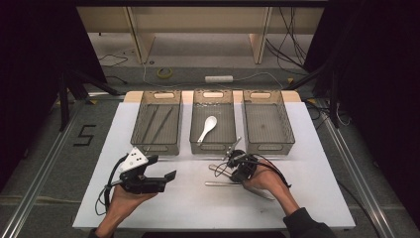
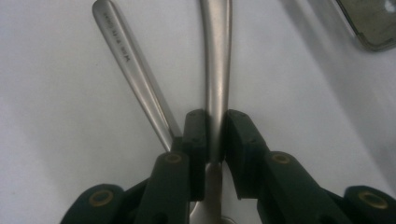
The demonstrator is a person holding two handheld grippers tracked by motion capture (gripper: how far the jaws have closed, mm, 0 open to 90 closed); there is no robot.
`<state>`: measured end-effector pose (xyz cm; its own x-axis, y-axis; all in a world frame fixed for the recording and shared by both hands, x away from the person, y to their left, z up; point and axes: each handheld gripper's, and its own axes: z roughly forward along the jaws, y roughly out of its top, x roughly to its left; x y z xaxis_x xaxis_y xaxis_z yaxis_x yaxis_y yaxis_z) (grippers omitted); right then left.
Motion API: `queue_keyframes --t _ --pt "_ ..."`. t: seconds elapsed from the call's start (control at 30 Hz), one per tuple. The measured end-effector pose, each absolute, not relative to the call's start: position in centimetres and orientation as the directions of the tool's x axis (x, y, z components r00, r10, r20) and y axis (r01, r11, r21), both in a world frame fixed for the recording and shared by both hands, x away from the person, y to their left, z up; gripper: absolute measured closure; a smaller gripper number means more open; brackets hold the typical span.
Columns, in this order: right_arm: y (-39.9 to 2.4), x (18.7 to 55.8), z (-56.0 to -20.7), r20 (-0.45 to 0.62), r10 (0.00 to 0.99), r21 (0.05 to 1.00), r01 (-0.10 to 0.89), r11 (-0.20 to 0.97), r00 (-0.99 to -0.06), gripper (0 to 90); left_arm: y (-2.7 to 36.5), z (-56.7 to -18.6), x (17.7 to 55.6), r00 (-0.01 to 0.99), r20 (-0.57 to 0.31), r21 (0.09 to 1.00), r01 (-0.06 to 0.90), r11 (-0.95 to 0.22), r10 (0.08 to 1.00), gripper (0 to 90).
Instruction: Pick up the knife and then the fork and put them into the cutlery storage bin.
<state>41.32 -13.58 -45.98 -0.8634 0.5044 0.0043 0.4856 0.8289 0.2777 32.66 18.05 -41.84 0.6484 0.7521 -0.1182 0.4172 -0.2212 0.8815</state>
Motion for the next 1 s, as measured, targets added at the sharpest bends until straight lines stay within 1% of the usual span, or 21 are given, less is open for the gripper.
queue_keyframes --t 0.23,0.5,0.53,0.7,0.73,1.0 --pt "-13.4 41.4 -45.9 0.003 0.512 0.269 0.494 0.827 -0.859 80.1 18.0 -41.8 32.6 0.649 -0.118 0.882 0.416 -0.222 0.751 15.6" --pt "-13.6 41.2 -45.7 -0.017 0.465 0.262 0.445 0.856 -0.885 80.4 18.1 -41.8 32.6 0.65 -0.116 0.883 0.414 -0.222 0.751 15.6" --pt "-13.6 41.2 -45.6 -0.013 0.475 0.262 0.455 0.851 -0.88 80.4 18.1 -41.8 32.6 0.65 -0.116 0.883 0.414 -0.221 0.751 15.6" --pt "-14.0 41.2 -44.9 -0.022 0.468 0.281 0.443 0.851 -0.884 80.5 18.1 -41.8 32.6 0.649 -0.116 0.883 0.414 -0.221 0.752 15.7" --pt "-14.0 41.1 -44.6 -0.016 0.48 0.284 0.456 0.843 -0.877 80.4 18.1 -41.8 32.6 0.649 -0.115 0.883 0.414 -0.222 0.752 15.6" --pt "-15.2 41.0 -42.5 -0.01 0.494 0.345 0.46 0.818 -0.87 80.4 18.2 -41.7 32.7 0.646 -0.128 0.885 0.417 -0.207 0.753 15.7"
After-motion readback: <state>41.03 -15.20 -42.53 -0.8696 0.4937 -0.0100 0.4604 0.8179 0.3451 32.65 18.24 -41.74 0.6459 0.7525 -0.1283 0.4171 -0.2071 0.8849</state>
